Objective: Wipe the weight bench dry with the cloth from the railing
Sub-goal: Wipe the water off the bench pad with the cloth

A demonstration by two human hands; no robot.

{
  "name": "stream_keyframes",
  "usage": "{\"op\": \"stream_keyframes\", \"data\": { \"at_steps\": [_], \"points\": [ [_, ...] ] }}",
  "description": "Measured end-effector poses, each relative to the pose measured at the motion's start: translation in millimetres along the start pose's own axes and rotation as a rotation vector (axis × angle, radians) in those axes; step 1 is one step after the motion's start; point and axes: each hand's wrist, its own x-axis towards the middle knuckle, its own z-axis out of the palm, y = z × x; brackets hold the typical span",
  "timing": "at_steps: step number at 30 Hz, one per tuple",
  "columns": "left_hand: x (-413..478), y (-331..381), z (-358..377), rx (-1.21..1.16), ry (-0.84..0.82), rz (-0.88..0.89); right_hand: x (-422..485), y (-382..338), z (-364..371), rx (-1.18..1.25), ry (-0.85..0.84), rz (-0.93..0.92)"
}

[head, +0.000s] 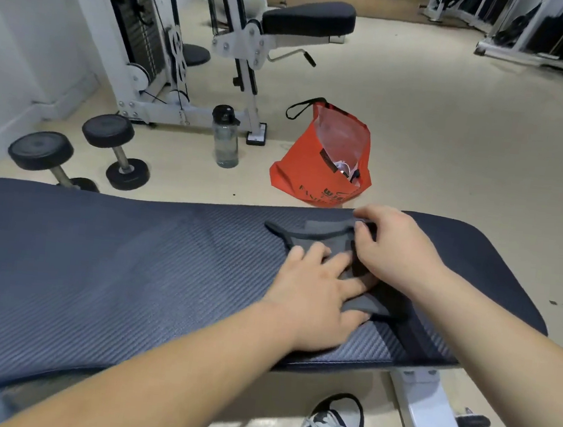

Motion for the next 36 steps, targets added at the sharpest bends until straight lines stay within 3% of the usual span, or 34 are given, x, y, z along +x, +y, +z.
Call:
{"op": "stream_keyframes", "data": {
  "at_steps": [3,7,12,14,16,18,20,24,26,29,32,34,36],
  "points": [
    [-19.8,-54.1,0.2,0.007,0.032,-0.055,1.4,-13.9,6.1,-0.004,-0.052,-0.046],
    [-70.5,-130.6,-2.3,0.018,-0.023,-0.467,3.3,-50.2,17.7,-0.009,-0.151,-0.144],
    [-148.3,-125.1,-3.3,0.044,-0.015,-0.795,8.4,-109.7,35.8,0.0,-0.18,-0.292],
    [-166.2,-88.4,-1.0,0.067,0.042,-0.759,8.6,-132.1,41.9,-0.022,-0.194,-0.355],
    [-180.2,-61.6,2.8,0.035,0.1,-0.603,6.6,-149.7,48.3,-0.009,-0.224,-0.39],
    [-191.8,-70.8,6.5,0.043,0.114,-0.424,4.7,-162.6,52.2,0.005,-0.278,-0.399],
    [-202.2,-103.9,7.4,0.089,0.12,-0.414,5.2,-167.4,54.6,0.02,-0.308,-0.396],
    [-208.5,-146.4,1.1,0.031,0.012,-0.902,11.5,-159.2,52.6,0.048,-0.322,-0.349],
    [-196.5,-132.7,-2.2,0.018,0.04,-1.019,14.9,-152.1,50.8,0.041,-0.302,-0.33],
    [-177.3,-81.4,-2.2,0.041,0.1,-0.859,14.0,-139.1,49.6,0.031,-0.269,-0.31],
    [-165.3,-38.3,0.7,-0.045,0.094,-0.45,14.1,-124.3,45.5,0.05,-0.221,-0.317],
    [-154.5,-49.9,3.2,-0.045,0.098,-0.189,17.2,-116.7,38.3,0.086,-0.156,-0.3],
    [-137.9,-80.4,4.0,-0.022,0.083,-0.106,19.0,-110.0,34.6,0.115,-0.126,-0.291]
  ]
}}
